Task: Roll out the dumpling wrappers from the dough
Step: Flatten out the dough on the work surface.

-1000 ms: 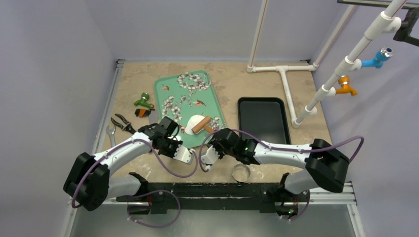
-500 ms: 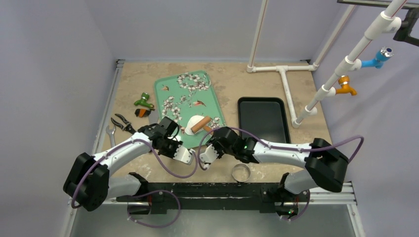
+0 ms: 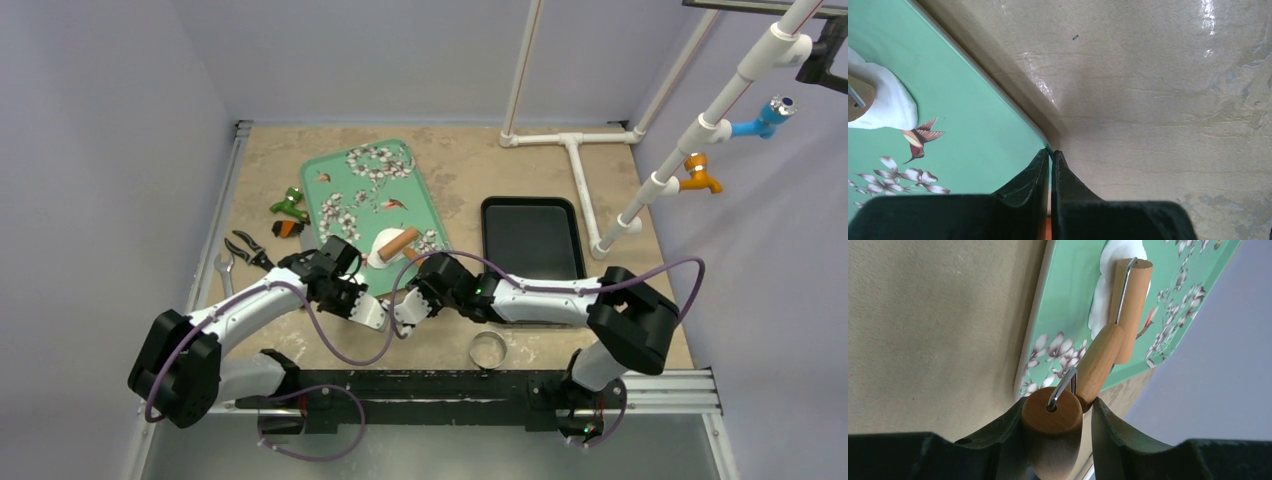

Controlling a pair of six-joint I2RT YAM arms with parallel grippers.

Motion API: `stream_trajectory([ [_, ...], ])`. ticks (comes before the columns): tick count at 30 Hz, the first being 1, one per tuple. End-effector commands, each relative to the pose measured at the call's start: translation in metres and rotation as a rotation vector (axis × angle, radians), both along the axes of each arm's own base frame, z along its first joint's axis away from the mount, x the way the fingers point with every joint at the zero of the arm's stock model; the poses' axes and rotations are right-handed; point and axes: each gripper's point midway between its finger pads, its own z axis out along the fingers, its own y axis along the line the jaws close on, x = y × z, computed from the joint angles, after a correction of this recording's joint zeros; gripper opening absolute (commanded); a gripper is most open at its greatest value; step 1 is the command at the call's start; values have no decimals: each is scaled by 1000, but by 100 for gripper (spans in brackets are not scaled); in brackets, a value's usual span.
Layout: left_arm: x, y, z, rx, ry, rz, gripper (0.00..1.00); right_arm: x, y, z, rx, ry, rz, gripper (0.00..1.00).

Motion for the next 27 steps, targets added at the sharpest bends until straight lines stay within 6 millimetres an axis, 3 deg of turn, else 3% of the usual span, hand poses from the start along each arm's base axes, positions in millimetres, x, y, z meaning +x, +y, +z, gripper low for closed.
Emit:
stream_trajectory([
  [1,-20,-9,3,-46,81,-21,0,-58,-83,-78,-322,289,-30,0],
  [5,-16,-10,3,-49,67,-21,0,-73,-102,-68,-329,288,-39,0],
  [9,-16,-11,3,-52,73,-19,0,-73,-115,-59,-351,252,-76,0],
  [13,-19,-9,1,-46,87,-18,0,-62,-97,-57,-318,226,-64,0],
  [17,-23,-8,1,-44,95,-15,0,-51,-69,-42,-229,197,-41,0],
  [20,-23,-8,2,-47,93,-13,0,-51,-66,-29,-169,177,-39,0],
  [25,-19,-14,7,-70,97,6,0,-47,-46,25,90,108,-49,0],
  [27,-18,-17,11,-85,100,24,8,-45,-31,53,233,96,-61,5],
])
